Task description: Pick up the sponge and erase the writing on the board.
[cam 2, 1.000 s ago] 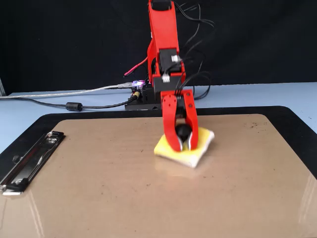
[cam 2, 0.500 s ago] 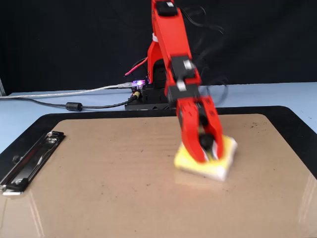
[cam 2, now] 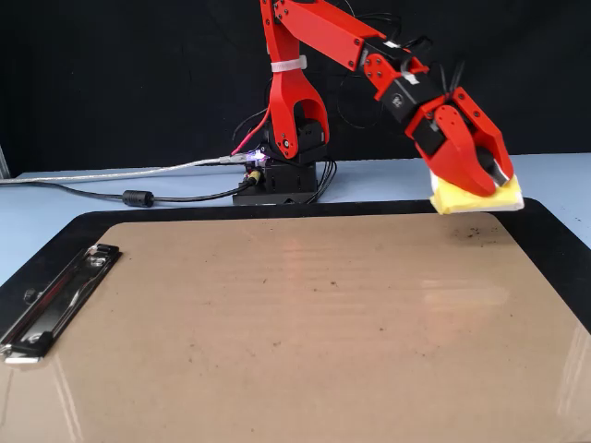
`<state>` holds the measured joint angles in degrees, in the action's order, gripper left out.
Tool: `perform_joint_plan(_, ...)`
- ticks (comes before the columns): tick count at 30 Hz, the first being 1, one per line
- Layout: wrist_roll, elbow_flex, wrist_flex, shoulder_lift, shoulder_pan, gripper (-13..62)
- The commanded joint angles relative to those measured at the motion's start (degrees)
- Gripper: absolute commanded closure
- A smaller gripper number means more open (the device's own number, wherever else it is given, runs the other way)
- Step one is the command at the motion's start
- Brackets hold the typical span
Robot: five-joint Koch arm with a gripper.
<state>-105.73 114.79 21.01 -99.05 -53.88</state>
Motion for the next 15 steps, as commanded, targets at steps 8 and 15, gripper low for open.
perform_joint_plan(8,-1.14,0.79,-1.67,0.7,-2.02,24.8)
perform_joint_plan(15,-1.32,-1.67,6.33,-6.86,-1.49,17.6)
